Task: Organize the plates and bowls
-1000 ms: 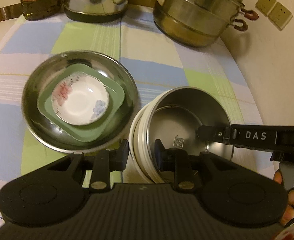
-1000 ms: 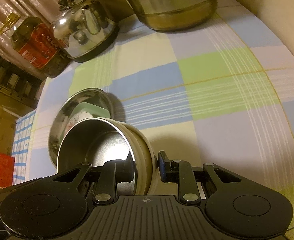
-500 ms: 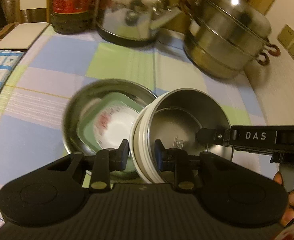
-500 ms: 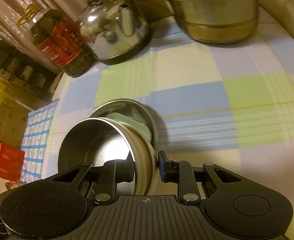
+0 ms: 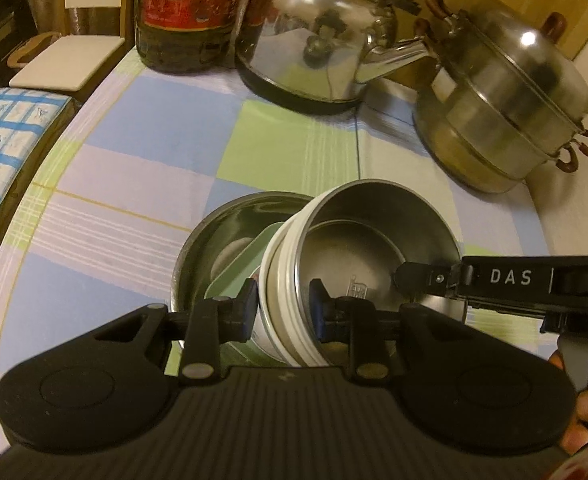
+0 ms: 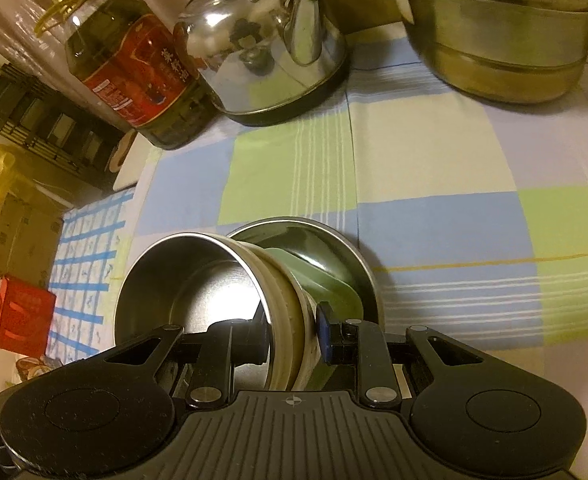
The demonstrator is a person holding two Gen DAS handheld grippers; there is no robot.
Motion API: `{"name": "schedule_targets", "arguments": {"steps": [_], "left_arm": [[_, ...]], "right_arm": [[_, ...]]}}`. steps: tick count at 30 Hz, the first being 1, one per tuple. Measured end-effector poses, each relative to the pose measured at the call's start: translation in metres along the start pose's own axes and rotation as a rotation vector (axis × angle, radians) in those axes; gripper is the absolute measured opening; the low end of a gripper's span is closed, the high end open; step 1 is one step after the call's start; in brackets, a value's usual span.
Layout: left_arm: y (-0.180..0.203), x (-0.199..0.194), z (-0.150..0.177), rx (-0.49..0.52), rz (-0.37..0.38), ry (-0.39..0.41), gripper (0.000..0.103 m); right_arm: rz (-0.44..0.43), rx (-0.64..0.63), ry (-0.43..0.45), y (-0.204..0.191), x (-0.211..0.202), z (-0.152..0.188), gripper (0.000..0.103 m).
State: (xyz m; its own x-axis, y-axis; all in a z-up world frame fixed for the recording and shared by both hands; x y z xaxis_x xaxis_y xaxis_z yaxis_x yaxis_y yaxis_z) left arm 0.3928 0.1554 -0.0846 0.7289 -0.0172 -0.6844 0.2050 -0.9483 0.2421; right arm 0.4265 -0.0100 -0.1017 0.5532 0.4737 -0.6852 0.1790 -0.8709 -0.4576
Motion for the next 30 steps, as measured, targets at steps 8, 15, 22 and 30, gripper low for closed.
{"name": "schedule_targets", "arguments": {"steps": [8, 15, 22, 30], "left_arm": [[-0.010, 0.018, 0.006, -0.016, -0.012, -0.034, 0.024], [-0.015, 0.029, 0.012, -0.015, -0.021, -0.057, 0.024], [-0.016, 0.035, 0.014, -0.011, -0.028, -0.063, 0.024], [-0.017, 0.040, 0.017, -0.005, -0.032, -0.065, 0.024]], "right_arm": [[0.023, 0.010, -0.035, 0.003, 0.021, 0.007, 0.024], [0.035, 0.020, -0.053, 0.007, 0.031, 0.014, 0.024], [0.032, 0.032, -0.051, 0.010, 0.038, 0.018, 0.024], [0.027, 0.043, -0.043, 0.014, 0.041, 0.020, 0.023]]}}
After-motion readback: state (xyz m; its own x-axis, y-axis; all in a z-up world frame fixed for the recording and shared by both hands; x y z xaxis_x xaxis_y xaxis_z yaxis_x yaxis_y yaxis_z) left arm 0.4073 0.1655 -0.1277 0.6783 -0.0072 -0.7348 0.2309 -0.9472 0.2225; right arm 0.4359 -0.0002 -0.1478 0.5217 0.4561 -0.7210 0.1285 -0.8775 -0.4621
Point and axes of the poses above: each gripper's, at about its wrist camera, not at the fingertips, and x roughly the way its jaws point, y to its right, z to its underside, the point moved 7 cm from there along x, roughly the way its jaws point, and after that the axes turned 15 degrees about y, right-handed, at the moved point
